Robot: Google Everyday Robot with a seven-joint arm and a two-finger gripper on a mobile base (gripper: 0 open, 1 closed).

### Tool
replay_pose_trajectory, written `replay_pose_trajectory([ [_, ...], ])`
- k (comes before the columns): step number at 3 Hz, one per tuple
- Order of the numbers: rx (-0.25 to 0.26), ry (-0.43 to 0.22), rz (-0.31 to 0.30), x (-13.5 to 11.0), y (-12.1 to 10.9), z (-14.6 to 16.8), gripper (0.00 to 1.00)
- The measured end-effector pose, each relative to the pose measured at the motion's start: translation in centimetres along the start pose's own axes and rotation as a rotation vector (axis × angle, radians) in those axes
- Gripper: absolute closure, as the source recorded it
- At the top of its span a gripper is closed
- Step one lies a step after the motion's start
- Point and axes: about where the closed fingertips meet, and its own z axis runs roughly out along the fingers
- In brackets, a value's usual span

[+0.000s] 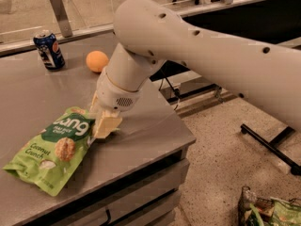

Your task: Move green rice chip bag near orange

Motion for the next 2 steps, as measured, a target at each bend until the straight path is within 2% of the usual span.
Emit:
replay_pose_trajectory([
  [1, 0.057, 0.051, 0.066, 1.2, 0.0, -2.3, 1.0],
  [2, 0.164, 0.14, 0.163, 3.0, 0.6, -6.5, 1.0],
])
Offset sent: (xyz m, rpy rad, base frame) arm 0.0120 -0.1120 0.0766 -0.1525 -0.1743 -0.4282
